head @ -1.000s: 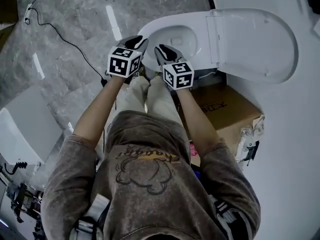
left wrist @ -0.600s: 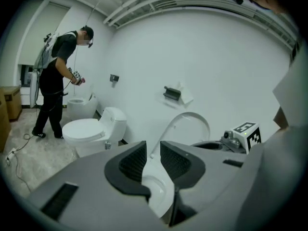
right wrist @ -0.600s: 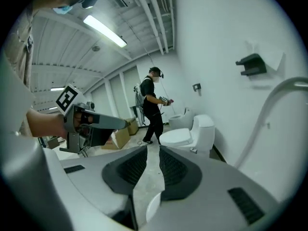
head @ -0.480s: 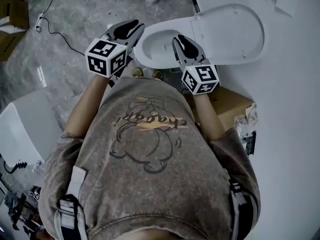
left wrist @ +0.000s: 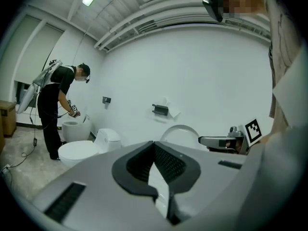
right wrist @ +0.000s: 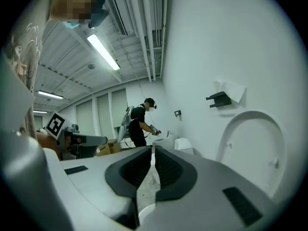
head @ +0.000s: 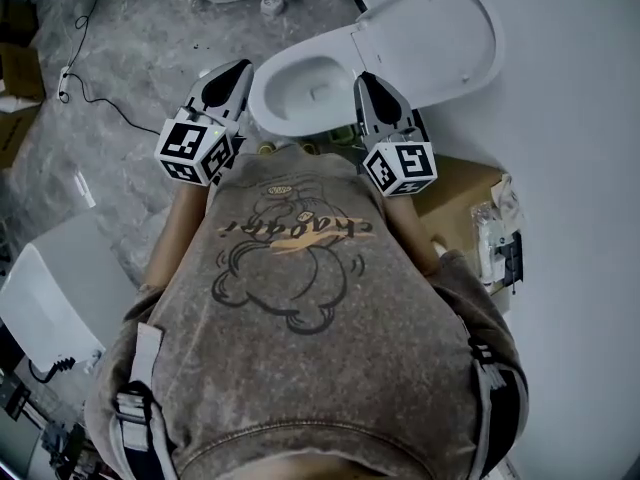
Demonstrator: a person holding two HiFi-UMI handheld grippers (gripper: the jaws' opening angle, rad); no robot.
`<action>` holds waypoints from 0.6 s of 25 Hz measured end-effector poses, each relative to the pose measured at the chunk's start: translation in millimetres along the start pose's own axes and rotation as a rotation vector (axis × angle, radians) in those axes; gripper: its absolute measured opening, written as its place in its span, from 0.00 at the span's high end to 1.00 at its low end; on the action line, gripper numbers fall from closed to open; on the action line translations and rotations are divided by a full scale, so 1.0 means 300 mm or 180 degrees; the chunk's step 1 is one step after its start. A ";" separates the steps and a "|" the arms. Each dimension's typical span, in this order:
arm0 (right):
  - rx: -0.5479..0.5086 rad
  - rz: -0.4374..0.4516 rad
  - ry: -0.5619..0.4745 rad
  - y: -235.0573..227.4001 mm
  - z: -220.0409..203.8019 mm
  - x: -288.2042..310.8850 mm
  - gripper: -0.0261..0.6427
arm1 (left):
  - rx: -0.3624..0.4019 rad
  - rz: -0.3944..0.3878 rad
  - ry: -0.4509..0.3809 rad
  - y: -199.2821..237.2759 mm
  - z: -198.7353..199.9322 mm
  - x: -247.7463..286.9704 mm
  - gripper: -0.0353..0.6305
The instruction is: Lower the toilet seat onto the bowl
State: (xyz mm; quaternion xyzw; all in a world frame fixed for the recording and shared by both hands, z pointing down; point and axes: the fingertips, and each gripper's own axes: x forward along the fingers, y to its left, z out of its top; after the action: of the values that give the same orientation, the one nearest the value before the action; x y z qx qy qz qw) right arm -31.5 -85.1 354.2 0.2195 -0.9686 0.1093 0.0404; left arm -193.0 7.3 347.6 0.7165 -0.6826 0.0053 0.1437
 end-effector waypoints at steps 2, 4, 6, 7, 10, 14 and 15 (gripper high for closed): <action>-0.0039 -0.0067 -0.0002 -0.022 -0.021 -0.015 0.91 | 0.0000 0.0005 -0.0018 -0.010 -0.019 0.011 0.93; -0.0051 -0.0106 0.0020 -0.033 -0.041 -0.021 0.92 | -0.0012 0.0020 -0.0035 -0.006 -0.033 0.018 0.93; -0.0050 -0.0135 0.0030 -0.038 -0.052 -0.024 0.92 | -0.0014 0.0054 -0.0049 0.005 -0.045 0.022 0.93; -0.0050 -0.0150 0.0030 -0.041 -0.055 -0.026 0.92 | -0.0015 0.0072 -0.0052 0.010 -0.050 0.024 0.93; -0.0051 -0.0182 0.0025 -0.042 -0.058 -0.031 0.92 | -0.0029 0.0094 -0.0062 0.014 -0.056 0.025 0.93; -0.0048 -0.0164 0.0003 -0.021 -0.055 -0.022 0.92 | -0.0029 0.0119 -0.0087 0.023 -0.053 0.016 0.93; -0.0040 -0.0163 -0.0003 -0.018 -0.054 -0.018 0.92 | -0.0029 0.0124 -0.0097 0.024 -0.050 0.015 0.93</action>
State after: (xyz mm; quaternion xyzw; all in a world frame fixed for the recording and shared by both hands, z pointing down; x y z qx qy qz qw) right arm -23.7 -83.8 370.4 0.2440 -0.9634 0.1021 0.0442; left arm -197.1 6.0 364.5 0.7023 -0.6986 -0.0059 0.1364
